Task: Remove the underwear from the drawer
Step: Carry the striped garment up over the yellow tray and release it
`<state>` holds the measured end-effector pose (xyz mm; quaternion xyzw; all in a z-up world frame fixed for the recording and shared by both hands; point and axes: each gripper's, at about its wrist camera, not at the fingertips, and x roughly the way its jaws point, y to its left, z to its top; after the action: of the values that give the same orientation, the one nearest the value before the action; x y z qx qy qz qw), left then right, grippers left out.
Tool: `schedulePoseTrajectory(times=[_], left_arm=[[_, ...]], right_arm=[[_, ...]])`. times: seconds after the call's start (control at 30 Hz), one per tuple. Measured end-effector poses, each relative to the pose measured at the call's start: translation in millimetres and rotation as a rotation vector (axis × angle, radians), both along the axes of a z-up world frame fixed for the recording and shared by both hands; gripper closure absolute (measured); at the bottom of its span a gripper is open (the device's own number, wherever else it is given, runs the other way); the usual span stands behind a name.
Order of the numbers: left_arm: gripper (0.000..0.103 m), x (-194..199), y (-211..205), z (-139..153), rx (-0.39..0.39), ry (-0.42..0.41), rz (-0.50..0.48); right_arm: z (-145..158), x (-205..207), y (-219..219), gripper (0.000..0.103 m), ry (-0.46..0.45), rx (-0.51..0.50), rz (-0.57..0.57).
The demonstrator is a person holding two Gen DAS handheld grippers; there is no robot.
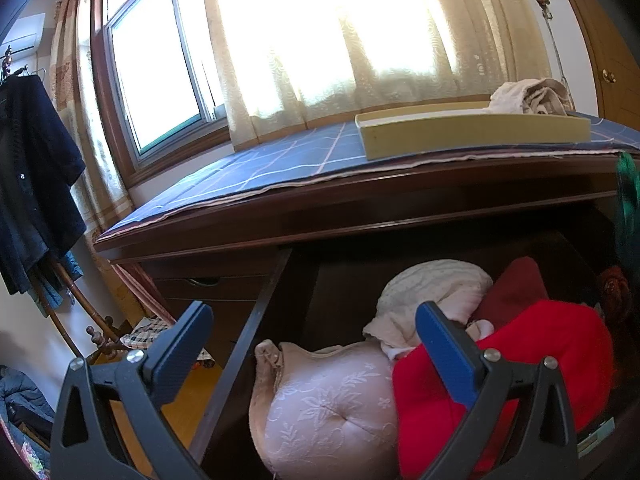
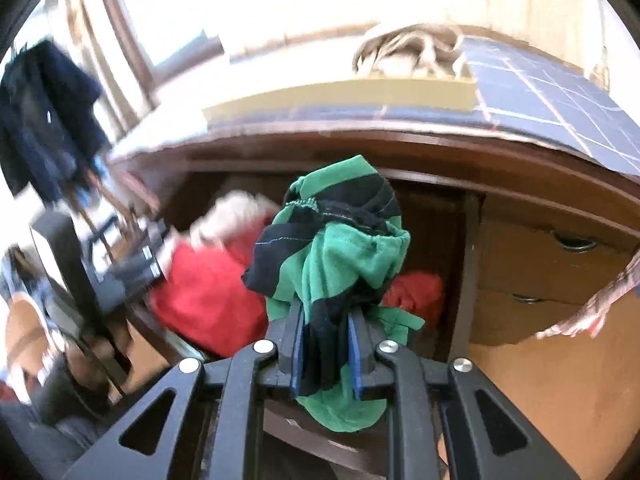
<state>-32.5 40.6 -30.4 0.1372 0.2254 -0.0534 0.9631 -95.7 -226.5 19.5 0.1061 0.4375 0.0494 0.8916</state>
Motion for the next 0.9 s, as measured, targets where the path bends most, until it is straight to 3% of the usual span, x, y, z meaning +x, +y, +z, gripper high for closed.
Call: schedulePoseTrajectory(times=[0.27, 0.6, 0.77, 0.9], left_arm=[[0.0, 0, 1, 0, -0.002, -0.003, -0.002], [0.0, 0, 1, 0, -0.003, -0.004, -0.002], [0.0, -1, 1, 1, -0.005, -0.006, -0.005], [0.0, -2, 2, 1, -0.004, -0.012, -0.016]], right_arm=[[27, 9, -3, 0.083, -0.102, 0.156, -0.063], [111, 45, -12, 0.083, -0.274, 0.145, -0.09], [149, 94, -40, 0.083, -0.33, 0.106, -0.142], [155, 140, -67, 0.083, -0.32, 0.088, -0.192]])
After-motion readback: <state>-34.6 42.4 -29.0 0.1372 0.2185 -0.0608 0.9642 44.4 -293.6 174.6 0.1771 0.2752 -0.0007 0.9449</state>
